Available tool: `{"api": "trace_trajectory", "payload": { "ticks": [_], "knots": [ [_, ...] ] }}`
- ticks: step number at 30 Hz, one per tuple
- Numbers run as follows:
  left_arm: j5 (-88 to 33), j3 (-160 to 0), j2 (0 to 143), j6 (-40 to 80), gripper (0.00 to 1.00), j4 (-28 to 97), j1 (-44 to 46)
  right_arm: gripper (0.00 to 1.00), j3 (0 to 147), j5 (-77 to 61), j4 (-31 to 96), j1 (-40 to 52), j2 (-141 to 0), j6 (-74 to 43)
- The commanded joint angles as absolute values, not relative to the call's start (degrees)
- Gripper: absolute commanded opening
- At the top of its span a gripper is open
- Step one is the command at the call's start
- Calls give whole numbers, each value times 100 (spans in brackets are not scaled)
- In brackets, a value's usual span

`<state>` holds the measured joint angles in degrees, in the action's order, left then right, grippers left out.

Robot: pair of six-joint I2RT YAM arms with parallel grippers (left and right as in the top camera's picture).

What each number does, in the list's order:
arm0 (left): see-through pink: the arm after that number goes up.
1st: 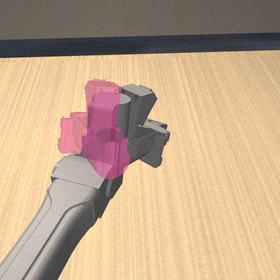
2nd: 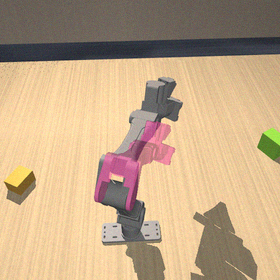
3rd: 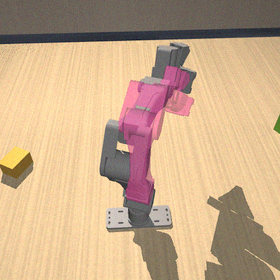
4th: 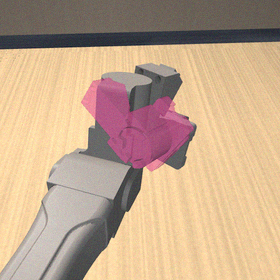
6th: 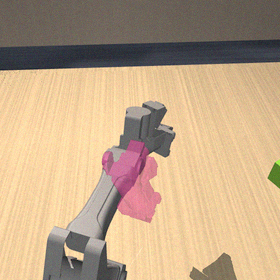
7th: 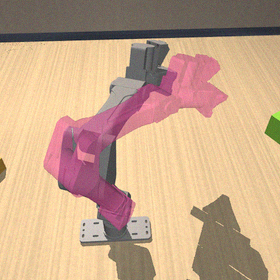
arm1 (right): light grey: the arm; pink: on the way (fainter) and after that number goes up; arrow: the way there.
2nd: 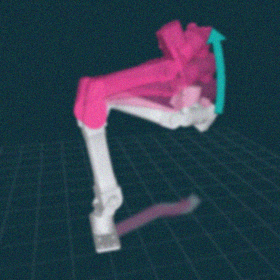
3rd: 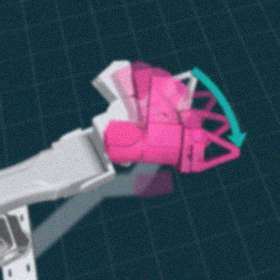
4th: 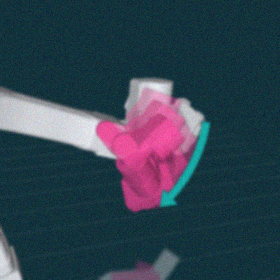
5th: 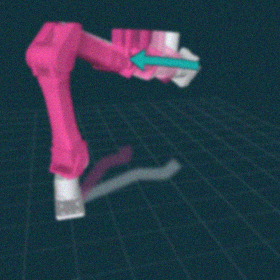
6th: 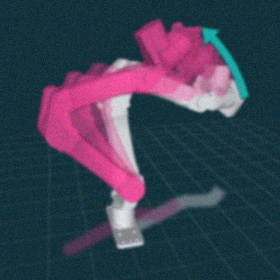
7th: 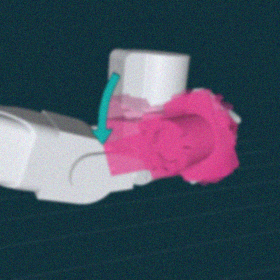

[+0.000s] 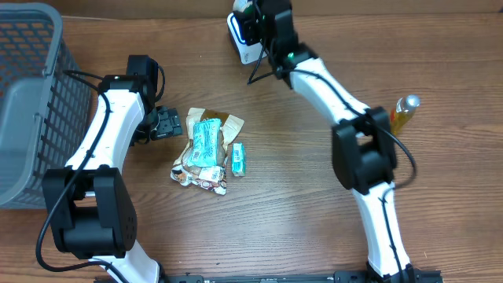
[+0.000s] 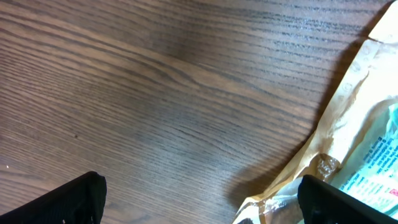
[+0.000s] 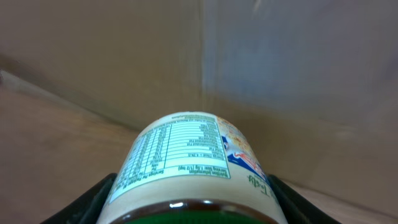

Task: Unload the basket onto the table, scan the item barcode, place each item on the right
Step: 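Move the jar back right and set it upright, release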

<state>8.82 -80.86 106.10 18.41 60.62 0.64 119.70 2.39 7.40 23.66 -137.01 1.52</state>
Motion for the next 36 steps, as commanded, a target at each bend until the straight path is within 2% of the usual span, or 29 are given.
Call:
{"api": "trace_trajectory", "payload": {
  "ticks": [1,8,10,16,22,34,36],
  "knots": [
    [913,-8169,10565,1800,99,6060,34,8,12125,294,1761,2322,-12132,150],
    [913,-8169,10565,1800,99,6058,34,9,12125,292,5433,2036,-11432,-519],
    [913,-8169,10565,1800,100,6058,34,13,12101,294,6353,1876,-11452,-755],
    [913,-8169,10565,1800,99,6058,34,16,11450,290,7811,1358,-11509,-1229],
    [913,-8169,10565,1800,100,6058,34,24,10346,294,7891,1035,-11509,-1227],
    [913,-8169,10562,1800,100,6058,34,36,8676,296,6862,742,-11509,-1374],
    [913,-8169,10562,1800,99,6060,34,49,8558,296,6718,725,-11509,-1374]
  ]
}}
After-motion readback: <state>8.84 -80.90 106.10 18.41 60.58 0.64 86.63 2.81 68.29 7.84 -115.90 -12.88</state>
